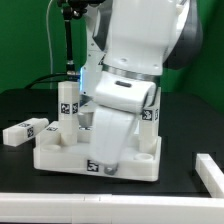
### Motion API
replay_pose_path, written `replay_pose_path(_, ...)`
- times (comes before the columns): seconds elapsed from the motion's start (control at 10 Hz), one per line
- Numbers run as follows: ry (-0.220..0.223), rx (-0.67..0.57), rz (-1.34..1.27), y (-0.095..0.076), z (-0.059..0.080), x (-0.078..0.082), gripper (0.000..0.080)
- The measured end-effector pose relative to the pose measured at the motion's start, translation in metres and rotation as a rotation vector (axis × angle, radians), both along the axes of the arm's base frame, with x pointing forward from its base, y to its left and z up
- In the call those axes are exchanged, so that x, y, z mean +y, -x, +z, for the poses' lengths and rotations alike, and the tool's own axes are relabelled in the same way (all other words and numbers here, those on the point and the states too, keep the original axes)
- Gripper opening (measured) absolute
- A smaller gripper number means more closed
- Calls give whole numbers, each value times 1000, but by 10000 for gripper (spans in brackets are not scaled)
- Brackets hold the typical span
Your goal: Assemble desk
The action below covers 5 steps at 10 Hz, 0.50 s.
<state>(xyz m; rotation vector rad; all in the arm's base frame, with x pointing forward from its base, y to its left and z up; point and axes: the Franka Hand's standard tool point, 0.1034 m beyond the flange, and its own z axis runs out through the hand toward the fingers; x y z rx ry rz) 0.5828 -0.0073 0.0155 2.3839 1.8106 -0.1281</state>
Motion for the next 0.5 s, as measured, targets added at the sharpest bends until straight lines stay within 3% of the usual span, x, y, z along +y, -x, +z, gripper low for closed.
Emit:
replay_pose_path(0.2, -12, -6, 28, -17, 2, 27, 63)
replay_pose_path(0.5, -11, 11, 34, -19, 1, 29, 63)
